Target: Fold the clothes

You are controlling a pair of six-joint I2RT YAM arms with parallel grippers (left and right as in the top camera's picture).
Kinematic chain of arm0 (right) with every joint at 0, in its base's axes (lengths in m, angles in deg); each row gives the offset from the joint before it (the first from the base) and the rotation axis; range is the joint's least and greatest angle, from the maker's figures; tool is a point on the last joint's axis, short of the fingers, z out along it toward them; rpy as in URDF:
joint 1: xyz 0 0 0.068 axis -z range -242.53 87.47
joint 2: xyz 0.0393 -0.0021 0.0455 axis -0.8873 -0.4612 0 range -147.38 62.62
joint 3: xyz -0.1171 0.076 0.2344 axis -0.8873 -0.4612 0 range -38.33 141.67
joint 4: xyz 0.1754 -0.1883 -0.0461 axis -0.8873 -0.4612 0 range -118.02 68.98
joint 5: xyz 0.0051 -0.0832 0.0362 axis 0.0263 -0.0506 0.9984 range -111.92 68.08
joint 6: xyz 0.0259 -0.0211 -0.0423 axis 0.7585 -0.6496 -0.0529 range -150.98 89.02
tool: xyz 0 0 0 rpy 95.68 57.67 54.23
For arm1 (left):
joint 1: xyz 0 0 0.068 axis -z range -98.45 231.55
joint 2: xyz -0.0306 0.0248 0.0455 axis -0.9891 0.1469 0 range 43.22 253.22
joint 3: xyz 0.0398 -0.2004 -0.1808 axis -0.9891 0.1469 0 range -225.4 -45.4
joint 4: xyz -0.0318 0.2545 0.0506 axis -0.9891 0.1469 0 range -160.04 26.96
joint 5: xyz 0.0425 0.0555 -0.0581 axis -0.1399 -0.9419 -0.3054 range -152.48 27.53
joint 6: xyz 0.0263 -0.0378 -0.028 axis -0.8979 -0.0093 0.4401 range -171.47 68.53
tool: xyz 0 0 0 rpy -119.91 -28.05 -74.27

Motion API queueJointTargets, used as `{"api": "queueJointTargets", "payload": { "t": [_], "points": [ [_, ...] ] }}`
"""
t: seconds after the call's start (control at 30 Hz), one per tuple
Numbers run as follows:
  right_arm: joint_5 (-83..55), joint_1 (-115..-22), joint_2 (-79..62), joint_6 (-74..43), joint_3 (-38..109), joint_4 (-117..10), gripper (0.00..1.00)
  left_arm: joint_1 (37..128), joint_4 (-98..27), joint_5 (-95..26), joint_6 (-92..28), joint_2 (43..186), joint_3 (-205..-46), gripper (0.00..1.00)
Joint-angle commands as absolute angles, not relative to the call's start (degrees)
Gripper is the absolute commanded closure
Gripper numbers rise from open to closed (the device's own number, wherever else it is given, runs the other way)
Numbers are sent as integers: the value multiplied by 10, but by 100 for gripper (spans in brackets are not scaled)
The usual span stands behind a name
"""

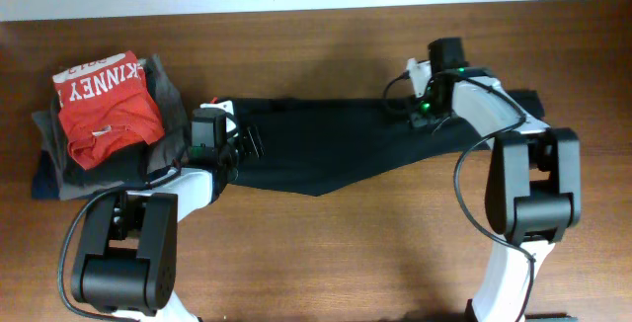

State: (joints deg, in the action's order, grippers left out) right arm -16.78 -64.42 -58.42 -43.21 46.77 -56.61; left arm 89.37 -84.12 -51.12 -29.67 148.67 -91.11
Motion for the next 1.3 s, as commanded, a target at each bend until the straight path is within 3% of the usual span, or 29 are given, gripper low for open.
{"api": "queueJointTargets", "payload": {
  "t": [0.0, 0.23, 0.33, 0.5, 0.57, 0.7, 1.07, 1.17, 1.27],
  "points": [
    [-183, -620, -591, -423, 468, -540, 39, 892, -823, -525, -306, 1502, -906, 37],
    [-202, -579, -591, -421, 468, -493, 31, 892, -817, -539, -306, 1502, -906, 37],
    [-211, -551, -577, -407, 475, -525, 26, 890, -823, -540, -306, 1501, -906, 31],
    [-205, -480, -513, -327, 488, -560, 18, 889, -831, -540, -306, 1501, -906, 32],
    [-144, -431, -485, -317, 488, -578, 16, 889, -827, -539, -306, 1501, -906, 32],
    [-85, -386, -489, -369, 480, -614, 16, 889, -822, -539, -306, 1501, -906, 32],
    [-82, -396, -525, -417, 462, -640, 18, 889, -807, -540, -306, 1501, -906, 32],
    [-82, -396, -525, -417, 462, -643, 32, 889, -807, -540, -306, 1501, -906, 32],
    [-82, -397, -525, -417, 457, -643, 82, 889, -807, -540, -305, 1501, -906, 32]
  ]
}}
